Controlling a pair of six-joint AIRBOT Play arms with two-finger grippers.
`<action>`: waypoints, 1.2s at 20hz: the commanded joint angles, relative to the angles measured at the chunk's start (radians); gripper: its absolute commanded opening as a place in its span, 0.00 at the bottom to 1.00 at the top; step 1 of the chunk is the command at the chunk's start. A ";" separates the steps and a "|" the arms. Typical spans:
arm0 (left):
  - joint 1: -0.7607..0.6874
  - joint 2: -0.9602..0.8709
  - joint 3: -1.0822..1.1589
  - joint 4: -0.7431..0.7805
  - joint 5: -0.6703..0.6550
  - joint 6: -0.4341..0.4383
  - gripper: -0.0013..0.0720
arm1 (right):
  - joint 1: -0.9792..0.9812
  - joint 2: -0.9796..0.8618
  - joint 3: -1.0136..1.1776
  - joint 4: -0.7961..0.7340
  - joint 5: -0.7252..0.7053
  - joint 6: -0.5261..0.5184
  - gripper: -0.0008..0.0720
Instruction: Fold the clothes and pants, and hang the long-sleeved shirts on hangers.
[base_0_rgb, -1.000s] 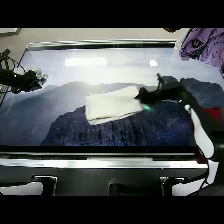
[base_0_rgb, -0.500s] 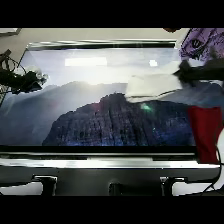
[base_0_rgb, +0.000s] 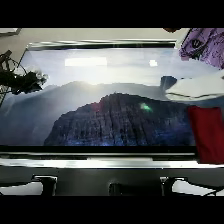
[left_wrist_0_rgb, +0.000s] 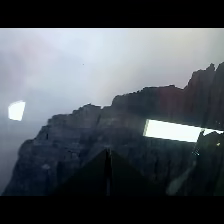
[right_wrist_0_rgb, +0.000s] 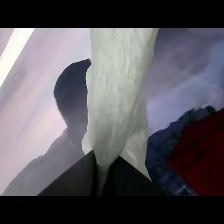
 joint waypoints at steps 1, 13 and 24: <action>0.001 0.000 0.000 0.000 -0.019 0.000 0.05 | -0.053 0.040 0.002 -0.164 -0.045 0.108 0.05; 0.001 0.001 0.001 0.000 -0.045 0.000 0.05 | -0.053 0.145 0.001 -0.537 -0.368 0.183 0.05; 0.001 0.001 0.000 0.001 -0.045 0.000 0.05 | -0.060 0.221 -0.359 -0.686 -0.435 0.121 0.05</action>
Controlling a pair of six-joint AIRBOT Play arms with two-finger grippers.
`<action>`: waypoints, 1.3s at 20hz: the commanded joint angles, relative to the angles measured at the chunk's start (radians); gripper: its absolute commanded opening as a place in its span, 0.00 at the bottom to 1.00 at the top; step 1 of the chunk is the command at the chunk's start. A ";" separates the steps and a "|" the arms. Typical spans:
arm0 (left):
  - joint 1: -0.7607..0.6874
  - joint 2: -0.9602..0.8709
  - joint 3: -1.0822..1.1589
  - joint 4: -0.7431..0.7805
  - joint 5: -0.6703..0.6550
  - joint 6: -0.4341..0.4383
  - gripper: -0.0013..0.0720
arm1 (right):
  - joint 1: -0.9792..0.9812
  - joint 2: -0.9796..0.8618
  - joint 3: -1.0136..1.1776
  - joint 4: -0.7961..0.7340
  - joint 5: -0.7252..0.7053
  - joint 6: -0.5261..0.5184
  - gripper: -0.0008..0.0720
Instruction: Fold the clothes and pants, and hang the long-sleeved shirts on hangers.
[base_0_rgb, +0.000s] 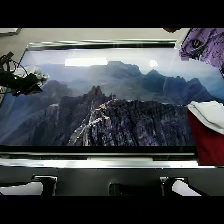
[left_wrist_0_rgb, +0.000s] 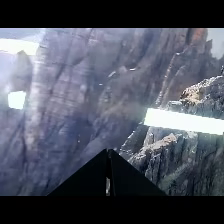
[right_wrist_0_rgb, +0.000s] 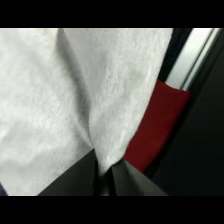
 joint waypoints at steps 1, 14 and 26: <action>0.001 0.001 0.000 0.001 0.000 0.000 0.05 | -0.001 0.041 -0.146 -0.076 0.005 -0.006 0.05; 0.001 0.001 0.000 0.000 0.000 0.000 0.05 | -0.001 0.051 -0.396 -0.179 0.071 0.032 0.06; -0.011 0.006 0.001 0.001 0.012 0.004 0.05 | 0.116 0.075 -0.325 0.040 0.352 -0.152 0.33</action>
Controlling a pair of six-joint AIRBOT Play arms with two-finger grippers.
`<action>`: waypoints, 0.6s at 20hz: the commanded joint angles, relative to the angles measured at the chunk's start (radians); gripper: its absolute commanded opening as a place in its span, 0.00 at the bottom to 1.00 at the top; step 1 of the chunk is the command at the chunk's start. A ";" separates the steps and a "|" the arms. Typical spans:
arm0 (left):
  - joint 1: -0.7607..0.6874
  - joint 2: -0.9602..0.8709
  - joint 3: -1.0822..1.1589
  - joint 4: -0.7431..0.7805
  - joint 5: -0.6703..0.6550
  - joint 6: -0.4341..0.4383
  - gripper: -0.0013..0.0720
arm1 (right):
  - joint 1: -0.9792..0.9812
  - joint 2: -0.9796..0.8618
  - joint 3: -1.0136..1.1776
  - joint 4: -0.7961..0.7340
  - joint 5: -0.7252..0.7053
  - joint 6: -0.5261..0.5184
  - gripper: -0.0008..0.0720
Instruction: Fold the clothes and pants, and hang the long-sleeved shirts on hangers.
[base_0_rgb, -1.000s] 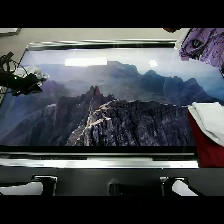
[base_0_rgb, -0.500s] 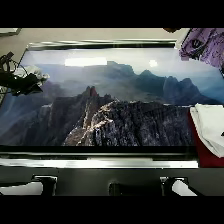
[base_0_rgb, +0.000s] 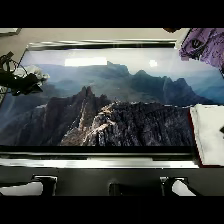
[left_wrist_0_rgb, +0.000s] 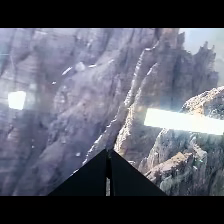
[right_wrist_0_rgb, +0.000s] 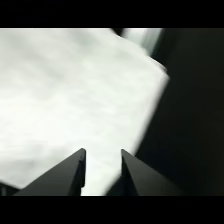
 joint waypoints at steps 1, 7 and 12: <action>-0.020 0.010 0.000 0.000 0.027 0.029 0.05 | 0.143 0.014 0.055 0.235 0.237 -0.196 0.26; -0.200 0.131 -0.069 0.253 0.169 0.136 0.05 | 0.643 0.015 0.077 0.385 0.387 -0.296 0.06; -0.246 0.261 -0.233 0.272 0.266 0.136 0.05 | 0.935 0.041 0.077 0.399 0.385 -0.295 0.06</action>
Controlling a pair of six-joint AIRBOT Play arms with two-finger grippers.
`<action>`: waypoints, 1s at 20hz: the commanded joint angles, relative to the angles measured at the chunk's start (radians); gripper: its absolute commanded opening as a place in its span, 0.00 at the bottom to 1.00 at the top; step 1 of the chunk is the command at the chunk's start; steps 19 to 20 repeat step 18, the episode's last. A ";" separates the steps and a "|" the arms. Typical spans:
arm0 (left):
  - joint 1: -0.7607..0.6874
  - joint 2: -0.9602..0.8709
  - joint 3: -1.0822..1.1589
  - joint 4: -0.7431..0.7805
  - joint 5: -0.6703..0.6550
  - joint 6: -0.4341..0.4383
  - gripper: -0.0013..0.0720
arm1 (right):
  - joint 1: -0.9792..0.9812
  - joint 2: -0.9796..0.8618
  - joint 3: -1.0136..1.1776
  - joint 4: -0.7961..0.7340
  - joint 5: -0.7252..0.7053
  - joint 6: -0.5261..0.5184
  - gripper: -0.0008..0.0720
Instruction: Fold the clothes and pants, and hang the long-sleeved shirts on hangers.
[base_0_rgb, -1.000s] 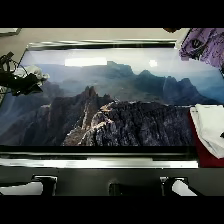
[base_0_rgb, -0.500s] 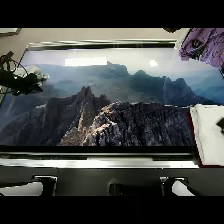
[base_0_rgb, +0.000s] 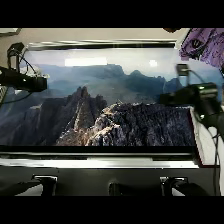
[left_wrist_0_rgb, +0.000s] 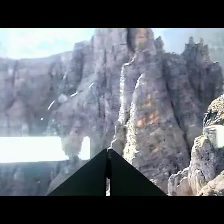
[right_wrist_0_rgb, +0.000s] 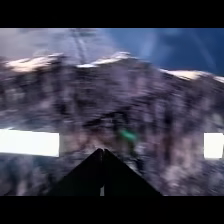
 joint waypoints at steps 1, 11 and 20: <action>-0.026 0.069 -0.080 0.042 0.071 0.011 0.05 | 0.180 0.025 0.002 0.028 0.037 -0.012 0.06; -0.027 0.068 -0.080 0.042 0.027 0.010 0.05 | 0.197 0.076 0.002 -0.002 0.053 -0.012 0.06; -0.027 0.068 -0.080 0.042 0.027 0.010 0.05 | 0.197 0.076 0.002 -0.002 0.053 -0.012 0.06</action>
